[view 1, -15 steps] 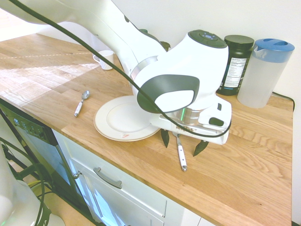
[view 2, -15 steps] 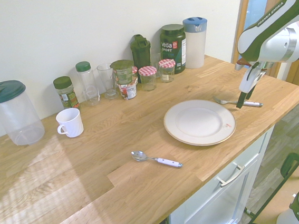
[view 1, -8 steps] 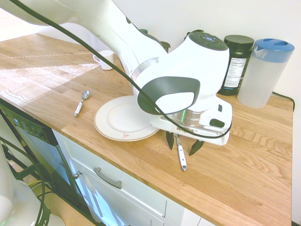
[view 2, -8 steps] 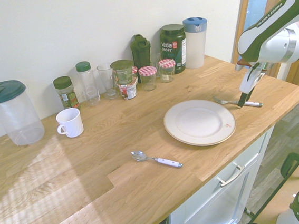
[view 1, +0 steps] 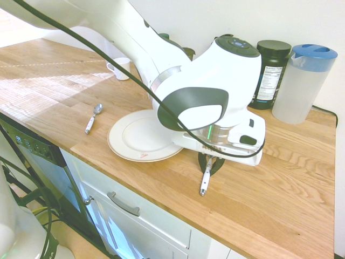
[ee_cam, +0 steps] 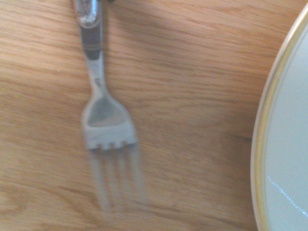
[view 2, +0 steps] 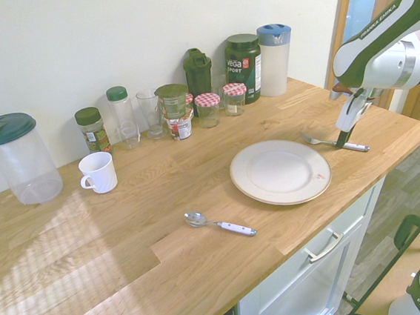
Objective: Put the fork into the plate
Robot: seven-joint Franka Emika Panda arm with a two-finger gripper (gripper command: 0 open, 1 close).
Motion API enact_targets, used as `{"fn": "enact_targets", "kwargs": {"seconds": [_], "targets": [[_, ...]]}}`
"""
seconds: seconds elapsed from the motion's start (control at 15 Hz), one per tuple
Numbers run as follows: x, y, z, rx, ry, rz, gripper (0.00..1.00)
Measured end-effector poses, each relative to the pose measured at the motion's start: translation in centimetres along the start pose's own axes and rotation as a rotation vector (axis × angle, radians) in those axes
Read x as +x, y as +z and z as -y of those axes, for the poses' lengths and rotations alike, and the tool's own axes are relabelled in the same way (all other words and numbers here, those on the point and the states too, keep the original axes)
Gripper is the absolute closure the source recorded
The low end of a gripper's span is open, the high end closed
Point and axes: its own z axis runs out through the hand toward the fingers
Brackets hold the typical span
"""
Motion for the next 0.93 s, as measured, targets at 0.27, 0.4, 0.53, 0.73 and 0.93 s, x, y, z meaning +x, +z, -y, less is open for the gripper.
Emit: {"fn": "enact_targets", "kwargs": {"seconds": [0.27,0.4,0.53,0.73,0.93], "targets": [[0.1,-0.1,0.1,-0.001,-0.001,-0.005,1.00],[0.1,-0.2,0.1,0.000,0.000,-0.007,1.00],[0.1,-0.6,-0.1,0.009,0.003,-0.016,1.00],[-0.3,-1.4,-0.7,0.025,0.002,-0.031,1.00],[-0.7,-2.5,-0.9,0.040,0.000,-0.044,1.00]]}}
